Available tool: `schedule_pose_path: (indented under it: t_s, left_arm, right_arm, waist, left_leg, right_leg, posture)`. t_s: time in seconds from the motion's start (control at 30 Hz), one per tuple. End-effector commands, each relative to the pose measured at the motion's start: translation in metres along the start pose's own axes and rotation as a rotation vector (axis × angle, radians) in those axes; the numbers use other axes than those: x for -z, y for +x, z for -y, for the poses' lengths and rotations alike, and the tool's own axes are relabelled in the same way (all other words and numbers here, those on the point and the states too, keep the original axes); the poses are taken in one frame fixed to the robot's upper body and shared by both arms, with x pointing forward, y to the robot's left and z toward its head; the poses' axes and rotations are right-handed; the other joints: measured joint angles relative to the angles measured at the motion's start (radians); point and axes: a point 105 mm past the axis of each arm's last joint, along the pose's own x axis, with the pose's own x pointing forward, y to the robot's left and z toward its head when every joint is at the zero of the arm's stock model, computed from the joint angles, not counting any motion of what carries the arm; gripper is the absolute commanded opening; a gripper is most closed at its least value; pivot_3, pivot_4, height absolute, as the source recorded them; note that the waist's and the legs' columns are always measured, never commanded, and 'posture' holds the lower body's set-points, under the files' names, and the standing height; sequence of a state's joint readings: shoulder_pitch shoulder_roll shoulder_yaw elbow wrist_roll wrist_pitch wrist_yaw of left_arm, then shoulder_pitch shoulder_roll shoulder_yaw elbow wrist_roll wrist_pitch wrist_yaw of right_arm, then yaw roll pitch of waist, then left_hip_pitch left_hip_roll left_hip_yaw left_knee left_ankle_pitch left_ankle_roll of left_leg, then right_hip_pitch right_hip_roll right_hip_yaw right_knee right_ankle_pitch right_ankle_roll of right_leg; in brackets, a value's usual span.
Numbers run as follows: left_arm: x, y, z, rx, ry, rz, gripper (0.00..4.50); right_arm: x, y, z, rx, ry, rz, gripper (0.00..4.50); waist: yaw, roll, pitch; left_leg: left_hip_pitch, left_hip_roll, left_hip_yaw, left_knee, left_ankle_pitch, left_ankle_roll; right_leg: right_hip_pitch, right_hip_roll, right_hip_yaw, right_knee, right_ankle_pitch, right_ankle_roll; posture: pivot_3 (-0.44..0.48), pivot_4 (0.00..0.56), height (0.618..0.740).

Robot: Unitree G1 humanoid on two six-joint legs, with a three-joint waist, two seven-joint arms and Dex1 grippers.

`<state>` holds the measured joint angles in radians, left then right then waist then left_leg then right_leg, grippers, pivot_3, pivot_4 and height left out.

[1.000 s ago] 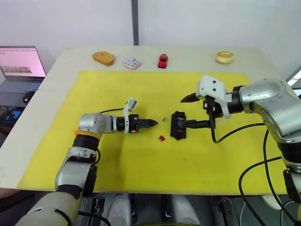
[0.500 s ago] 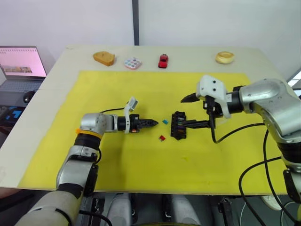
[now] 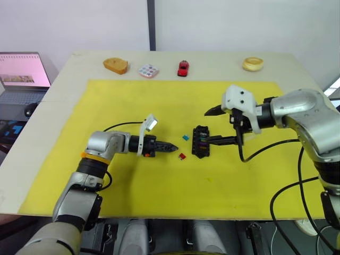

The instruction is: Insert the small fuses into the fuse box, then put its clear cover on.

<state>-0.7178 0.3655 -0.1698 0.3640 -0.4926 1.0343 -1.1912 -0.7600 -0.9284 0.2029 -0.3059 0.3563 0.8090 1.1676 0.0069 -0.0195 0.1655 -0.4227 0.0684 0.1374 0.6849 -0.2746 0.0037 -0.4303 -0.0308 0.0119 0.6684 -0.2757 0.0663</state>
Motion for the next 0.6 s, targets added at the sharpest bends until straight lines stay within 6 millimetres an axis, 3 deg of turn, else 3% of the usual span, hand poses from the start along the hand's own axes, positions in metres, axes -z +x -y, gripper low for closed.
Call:
schedule_pose_path:
  t_s: [0.03, 0.17, 0.6]
  left_arm:
    - [0.005, 0.004, 0.008, 0.055, -0.015, -0.024, 0.49]
    - [0.004, 0.005, 0.012, 0.079, -0.038, -0.017, 1.96]
    - [0.020, 0.013, 0.011, 0.080, -0.077, -0.096, 1.96]
  right_arm:
    - [-0.007, -0.008, 0.002, 0.029, -0.036, 0.003, 4.50]
    - [-0.007, -0.008, 0.002, 0.031, -0.034, -0.001, 4.50]
    - [-0.006, -0.010, 0.001, 0.037, -0.029, -0.008, 4.50]
  waist:
    - [-0.001, 0.000, 0.000]
    - [-0.001, 0.000, 0.000]
    - [-0.002, 0.000, 0.000]
  left_leg:
    - [0.000, 0.000, 0.000, 0.000, 0.000, 0.000]
    - [0.000, 0.000, 0.000, 0.000, 0.000, 0.000]
    - [0.000, 0.000, 0.000, 0.000, 0.000, 0.000]
  right_leg:
    - [0.000, 0.000, 0.000, 0.000, 0.000, 0.000]
    - [0.000, 0.000, 0.000, 0.000, 0.000, 0.000]
    - [0.000, 0.000, 0.000, 0.000, 0.000, 0.000]
  posture:
    - [0.000, 0.150, 0.740]
    - [0.000, 0.150, 0.740]
    - [0.000, 0.150, 0.740]
